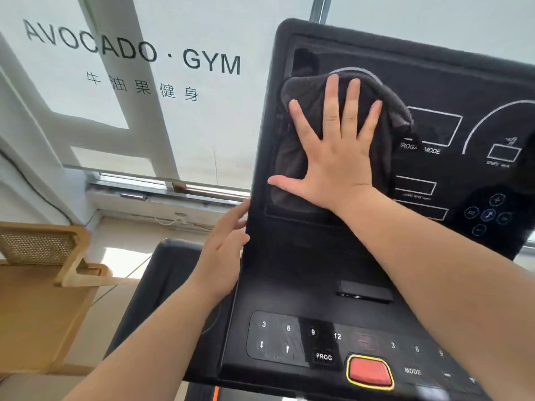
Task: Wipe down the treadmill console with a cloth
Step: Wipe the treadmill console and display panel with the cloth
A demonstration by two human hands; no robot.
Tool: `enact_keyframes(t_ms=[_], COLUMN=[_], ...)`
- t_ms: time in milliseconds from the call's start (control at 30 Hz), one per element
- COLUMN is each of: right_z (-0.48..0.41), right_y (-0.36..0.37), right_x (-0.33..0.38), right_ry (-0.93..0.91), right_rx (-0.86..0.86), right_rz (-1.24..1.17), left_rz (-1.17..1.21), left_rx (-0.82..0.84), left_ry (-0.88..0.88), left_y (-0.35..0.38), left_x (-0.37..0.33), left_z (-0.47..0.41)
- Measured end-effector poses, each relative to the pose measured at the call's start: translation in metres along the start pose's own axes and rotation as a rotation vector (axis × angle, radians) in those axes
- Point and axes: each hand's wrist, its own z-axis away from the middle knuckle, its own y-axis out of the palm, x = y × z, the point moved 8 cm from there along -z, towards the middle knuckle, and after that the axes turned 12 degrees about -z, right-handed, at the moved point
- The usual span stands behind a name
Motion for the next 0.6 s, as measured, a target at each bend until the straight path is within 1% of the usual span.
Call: enact_keyframes(t_ms=[167,233,300,367,467,600], right_z=[0.026,0.050,0.072,0.084,0.075,0.015], right_y=[0.025,0.039,0.048,0.046,0.030,-0.009], right_x=[0.021,0.031,0.029,0.015,-0.017,-0.047], right_ry=[0.014,-0.019,-0.067,-0.077,-0.005,0.144], right_rx=[0.074,0.105,0.108,0.087,0.044,-0.010], right_rz=[-0.016,-0.026,-0.044,-0.058,-0.027,-0.008], left_rz=[0.095,0.085,0.063,0.068,0.101,0.133], left_rx=[0.020,0.021,0.027,0.027,0.022,0.054], left_ry=[-0.016,0.006,0.030,0.046,0.060,0.032], left_y=[0.004,0.004,0.003,0.002,0.002,0.002], left_x=[0.006,0.010,0.011,0.010,0.005,0.006], left_z=[0.001,0.000,-0.002,-0.002,-0.003,-0.004])
